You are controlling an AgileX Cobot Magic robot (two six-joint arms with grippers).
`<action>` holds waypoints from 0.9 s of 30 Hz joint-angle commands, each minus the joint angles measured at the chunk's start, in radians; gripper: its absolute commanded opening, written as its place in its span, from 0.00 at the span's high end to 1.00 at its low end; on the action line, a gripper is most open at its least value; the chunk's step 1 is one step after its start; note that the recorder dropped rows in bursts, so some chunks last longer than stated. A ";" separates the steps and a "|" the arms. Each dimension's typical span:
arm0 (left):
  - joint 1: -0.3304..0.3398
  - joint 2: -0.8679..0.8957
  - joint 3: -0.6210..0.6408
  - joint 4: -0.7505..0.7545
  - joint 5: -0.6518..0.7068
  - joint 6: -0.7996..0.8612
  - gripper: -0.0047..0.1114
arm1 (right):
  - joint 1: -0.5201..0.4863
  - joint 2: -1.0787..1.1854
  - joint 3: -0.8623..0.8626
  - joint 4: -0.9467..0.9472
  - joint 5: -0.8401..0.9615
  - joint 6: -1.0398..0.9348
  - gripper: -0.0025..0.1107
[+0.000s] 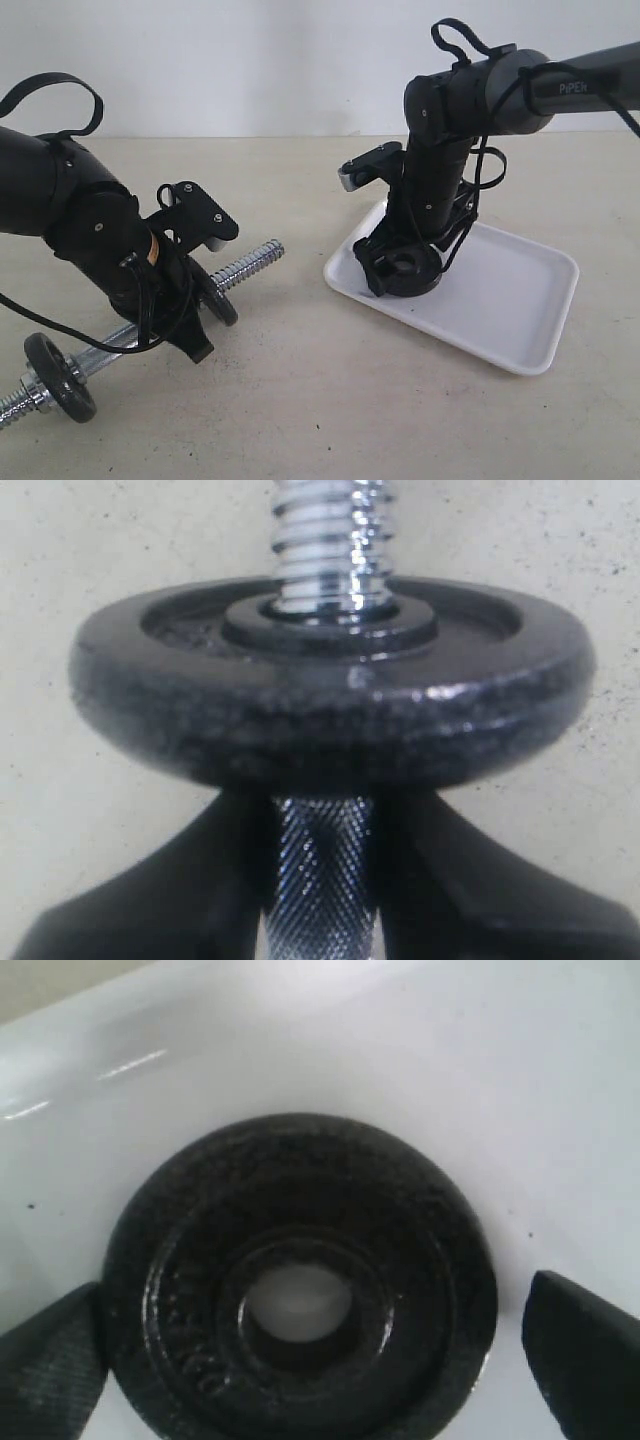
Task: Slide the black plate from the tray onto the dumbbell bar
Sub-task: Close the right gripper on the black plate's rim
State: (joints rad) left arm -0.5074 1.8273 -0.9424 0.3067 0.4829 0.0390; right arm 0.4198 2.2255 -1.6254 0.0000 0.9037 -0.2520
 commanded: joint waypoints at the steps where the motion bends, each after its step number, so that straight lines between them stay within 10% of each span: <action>1: -0.006 -0.022 -0.001 -0.012 -0.003 -0.008 0.92 | -0.002 0.001 0.000 0.007 -0.015 -0.009 0.05; 18: -0.006 -0.022 -0.001 -0.012 -0.010 -0.008 0.92 | 0.000 0.001 0.000 0.017 -0.017 -0.009 0.07; 27: -0.006 -0.022 -0.001 -0.012 -0.010 -0.008 0.92 | 0.000 0.001 0.000 0.021 -0.016 0.009 0.67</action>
State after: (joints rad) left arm -0.5074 1.8273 -0.9424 0.3067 0.4829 0.0390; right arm 0.4198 2.2255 -1.6254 0.0234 0.8843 -0.2500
